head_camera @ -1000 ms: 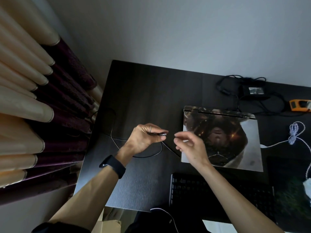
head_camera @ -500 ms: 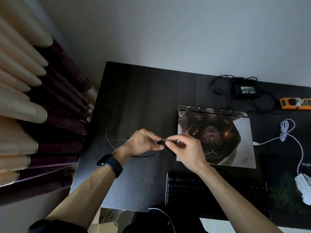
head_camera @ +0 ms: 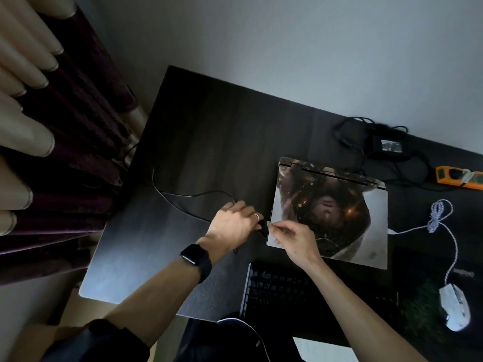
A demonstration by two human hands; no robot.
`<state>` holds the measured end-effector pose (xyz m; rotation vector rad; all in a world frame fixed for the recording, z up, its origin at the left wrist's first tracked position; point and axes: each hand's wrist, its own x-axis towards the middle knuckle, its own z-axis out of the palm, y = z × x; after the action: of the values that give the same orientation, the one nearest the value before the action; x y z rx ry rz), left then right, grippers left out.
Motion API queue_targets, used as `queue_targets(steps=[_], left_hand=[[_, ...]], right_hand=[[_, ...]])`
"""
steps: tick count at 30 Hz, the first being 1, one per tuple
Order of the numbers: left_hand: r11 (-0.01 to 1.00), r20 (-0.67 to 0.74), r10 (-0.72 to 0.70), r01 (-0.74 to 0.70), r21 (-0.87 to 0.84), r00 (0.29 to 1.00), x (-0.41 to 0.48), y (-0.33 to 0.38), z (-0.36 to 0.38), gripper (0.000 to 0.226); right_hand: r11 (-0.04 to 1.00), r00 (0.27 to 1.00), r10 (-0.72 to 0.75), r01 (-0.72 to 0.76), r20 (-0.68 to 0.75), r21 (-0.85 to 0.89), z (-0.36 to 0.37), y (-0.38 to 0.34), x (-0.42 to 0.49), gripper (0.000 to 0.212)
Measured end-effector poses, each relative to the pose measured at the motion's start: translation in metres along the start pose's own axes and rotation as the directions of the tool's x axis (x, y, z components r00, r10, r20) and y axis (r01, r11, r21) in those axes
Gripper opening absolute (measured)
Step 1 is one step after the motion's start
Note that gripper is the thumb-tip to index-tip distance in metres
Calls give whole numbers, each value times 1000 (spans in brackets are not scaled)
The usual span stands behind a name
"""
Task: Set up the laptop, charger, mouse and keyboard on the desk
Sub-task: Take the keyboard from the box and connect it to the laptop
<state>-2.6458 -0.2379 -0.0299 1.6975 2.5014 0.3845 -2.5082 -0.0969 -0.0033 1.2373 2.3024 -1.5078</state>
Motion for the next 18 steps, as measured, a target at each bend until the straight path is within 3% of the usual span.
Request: queue_targets(steps=[4,9,15,18], left_hand=[[998,-42,-48,49,30,998,14,-16,35,21],[990,-110,-124,116,-83,986,27,-29,76,26],[977,-213,-166,131,-170,963,30,-28,112,32],[962,-249,-201,144,-231,948,32,-23,119,32]], right_hand=[[980,994,-19,-3,-110,-197,0,16,24,19],[832,961,-168,18,-221,-554,4,23,58,42],[755,877,-364,79,-315,-651,22,42,79,45],[740,852,-389,63,-351,-669,31,48,82,43]])
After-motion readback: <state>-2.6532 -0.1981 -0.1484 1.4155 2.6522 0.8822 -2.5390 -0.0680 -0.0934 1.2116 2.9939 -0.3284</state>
